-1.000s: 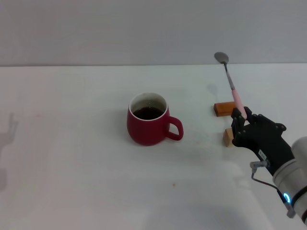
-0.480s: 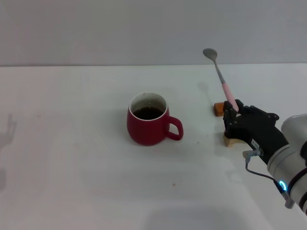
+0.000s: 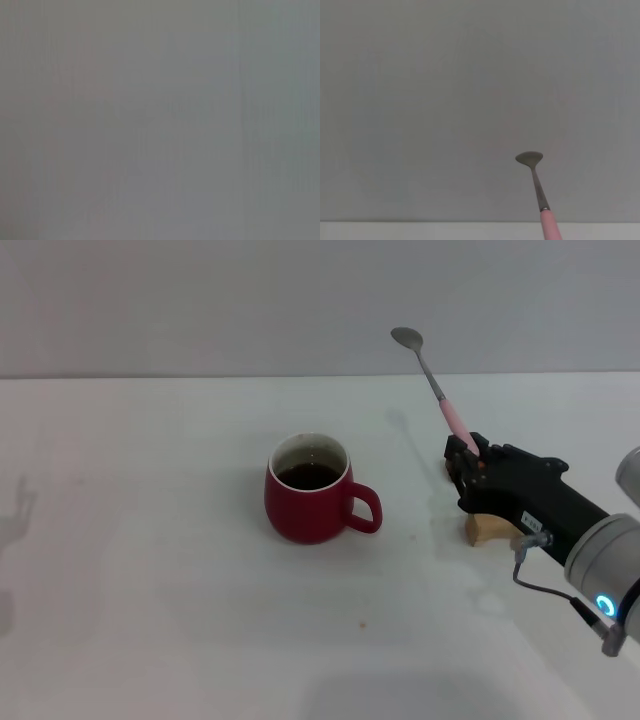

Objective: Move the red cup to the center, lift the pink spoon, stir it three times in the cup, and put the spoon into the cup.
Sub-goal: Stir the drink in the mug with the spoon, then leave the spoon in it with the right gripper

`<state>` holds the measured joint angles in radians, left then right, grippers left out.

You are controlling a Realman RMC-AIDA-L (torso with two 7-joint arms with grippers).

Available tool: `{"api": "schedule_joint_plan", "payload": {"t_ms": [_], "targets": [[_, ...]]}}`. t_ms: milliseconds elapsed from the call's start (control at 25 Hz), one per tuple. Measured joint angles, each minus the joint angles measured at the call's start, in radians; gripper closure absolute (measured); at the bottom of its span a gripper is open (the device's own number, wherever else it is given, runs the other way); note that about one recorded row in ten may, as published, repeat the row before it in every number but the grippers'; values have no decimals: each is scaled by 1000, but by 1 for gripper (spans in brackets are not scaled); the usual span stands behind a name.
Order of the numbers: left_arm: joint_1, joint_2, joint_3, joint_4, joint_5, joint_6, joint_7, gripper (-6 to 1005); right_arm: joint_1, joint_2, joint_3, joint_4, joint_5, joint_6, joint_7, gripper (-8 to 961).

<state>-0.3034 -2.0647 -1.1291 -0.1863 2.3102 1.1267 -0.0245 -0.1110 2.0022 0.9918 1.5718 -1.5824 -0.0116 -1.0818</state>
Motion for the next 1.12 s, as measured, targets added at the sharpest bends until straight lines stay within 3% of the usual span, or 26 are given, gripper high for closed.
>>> {"api": "schedule_joint_plan", "payload": {"t_ms": [160,360,720,1120], "targets": [[-3,0,0,-1,0,-1,0,189,3,19,42,-15,-45,29,1,795],[-4,-2,0,-3,0,-5,0,189,14,75,87,-53,-185,5,-4,795],[-3,-3,0,-4,0,-8,0,189,132,74,14,-143,-290,-276,-9,794],[3,-6,0,-5,0,-10,0,189,313,73,-171,-296,-346,-621,40,795]]}}
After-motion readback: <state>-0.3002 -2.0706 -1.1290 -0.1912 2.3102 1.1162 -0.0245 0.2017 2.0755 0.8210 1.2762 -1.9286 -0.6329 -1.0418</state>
